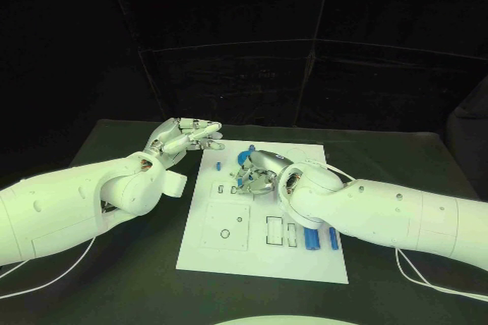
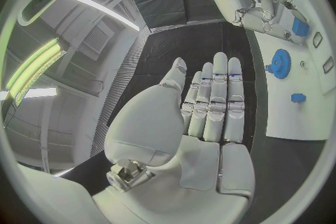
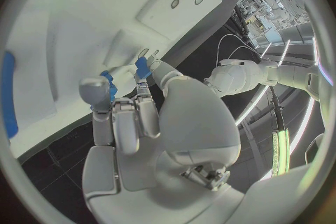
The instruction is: Assemble the parts on the task board
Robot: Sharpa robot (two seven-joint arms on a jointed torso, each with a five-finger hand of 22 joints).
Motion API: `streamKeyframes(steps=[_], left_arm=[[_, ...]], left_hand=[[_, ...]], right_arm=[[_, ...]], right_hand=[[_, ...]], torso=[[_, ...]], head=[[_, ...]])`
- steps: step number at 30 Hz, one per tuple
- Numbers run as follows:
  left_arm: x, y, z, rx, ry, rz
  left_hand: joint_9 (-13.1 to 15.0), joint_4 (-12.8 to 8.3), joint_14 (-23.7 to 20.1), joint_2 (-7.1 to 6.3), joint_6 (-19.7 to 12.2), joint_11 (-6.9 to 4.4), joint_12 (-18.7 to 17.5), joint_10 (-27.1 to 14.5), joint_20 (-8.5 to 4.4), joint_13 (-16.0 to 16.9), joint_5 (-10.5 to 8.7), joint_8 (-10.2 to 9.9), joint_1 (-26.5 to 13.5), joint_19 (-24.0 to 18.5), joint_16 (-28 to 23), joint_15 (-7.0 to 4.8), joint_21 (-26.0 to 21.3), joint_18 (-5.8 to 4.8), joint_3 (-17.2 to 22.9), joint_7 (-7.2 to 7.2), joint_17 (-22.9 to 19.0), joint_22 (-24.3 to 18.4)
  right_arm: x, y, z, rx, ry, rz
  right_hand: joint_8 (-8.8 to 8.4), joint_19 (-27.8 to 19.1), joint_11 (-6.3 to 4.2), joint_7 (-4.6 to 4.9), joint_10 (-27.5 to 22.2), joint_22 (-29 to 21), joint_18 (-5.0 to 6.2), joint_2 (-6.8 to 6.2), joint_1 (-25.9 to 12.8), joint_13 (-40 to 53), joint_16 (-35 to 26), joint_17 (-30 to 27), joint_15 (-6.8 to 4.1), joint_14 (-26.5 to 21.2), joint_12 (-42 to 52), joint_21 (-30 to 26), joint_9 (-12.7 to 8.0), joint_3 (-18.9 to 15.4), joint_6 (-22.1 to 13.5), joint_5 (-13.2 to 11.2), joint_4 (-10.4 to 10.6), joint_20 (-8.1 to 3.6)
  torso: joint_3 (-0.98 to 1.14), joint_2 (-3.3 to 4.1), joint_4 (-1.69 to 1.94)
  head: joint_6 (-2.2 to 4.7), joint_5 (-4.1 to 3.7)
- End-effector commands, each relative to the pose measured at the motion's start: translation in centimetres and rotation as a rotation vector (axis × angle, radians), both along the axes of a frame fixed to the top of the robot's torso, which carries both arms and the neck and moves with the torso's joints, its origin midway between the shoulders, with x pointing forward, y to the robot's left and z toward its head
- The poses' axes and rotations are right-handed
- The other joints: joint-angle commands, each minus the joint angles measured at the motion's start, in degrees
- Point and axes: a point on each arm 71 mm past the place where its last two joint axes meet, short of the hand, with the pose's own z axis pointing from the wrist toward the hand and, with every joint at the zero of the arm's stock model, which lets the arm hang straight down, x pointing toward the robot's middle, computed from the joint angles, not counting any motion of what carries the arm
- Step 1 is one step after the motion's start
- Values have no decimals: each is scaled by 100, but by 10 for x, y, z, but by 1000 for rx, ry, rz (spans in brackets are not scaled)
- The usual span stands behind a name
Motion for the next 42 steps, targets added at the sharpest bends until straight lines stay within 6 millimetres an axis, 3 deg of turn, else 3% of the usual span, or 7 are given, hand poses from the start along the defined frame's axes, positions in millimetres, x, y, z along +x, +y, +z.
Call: streamKeyframes(steps=[1,5,18,29,42], left_arm=[[1,-1,2,-13,-10,2],[1,-1,2,-13,-11,1],[1,-1,2,-14,-10,-2],[1,0,2,-14,-9,-1],[1,0,2,-13,-8,1]], left_hand=[[1,-29,13,60,27,-18,-26,-39,-8,-8,10,-13,6,31,-34,13,-12,40,-2,2,8,-5],[1,-34,11,58,28,-17,-30,-40,-7,-10,10,-15,7,31,-37,14,-14,40,-5,2,12,-7],[1,-34,11,58,28,-17,-30,-40,-7,-10,10,-15,7,31,-37,14,-14,40,-5,2,12,-7],[1,-34,11,58,28,-17,-30,-40,-7,-10,10,-15,7,31,-37,14,-14,40,-5,2,12,-7],[0,-38,10,58,28,-15,-36,-40,-6,-11,10,-19,5,31,-41,16,-18,39,-10,4,17,-8]], right_arm=[[-2,3,-1,-45,-13,20],[-3,3,-3,-59,-11,28],[-2,4,-6,-92,-17,39],[1,2,-10,-133,-18,34],[0,2,-12,-150,-14,38]], right_hand=[[7,-5,-28,-13,-11,2,-83,-12,-21,506,13,1142,-28,519,-17,-23,7,40,35,19,-4,-20],[4,-3,-27,-12,-9,3,-83,-31,-23,509,14,1145,-28,519,-15,-23,7,42,34,39,-17,-20],[-4,-2,-23,-7,-15,2,-84,-65,-37,503,16,1153,-27,521,-22,-25,6,40,28,60,-29,-20],[-137,-29,41,73,-104,-54,-81,-156,-108,403,11,1141,20,519,-122,-57,-20,45,-180,39,-41,10],[-158,-33,62,92,-118,-60,-79,-221,-168,392,8,1135,42,517,-134,-63,-12,15,-202,10,-31,32]], torso=[[2,-5,-7],[3,-7,-6],[-3,-16,-14],[-7,-25,-28],[-6,-17,-9]], head=[[-14,-9],[-23,-28],[-66,13],[-99,23],[-104,-2]])
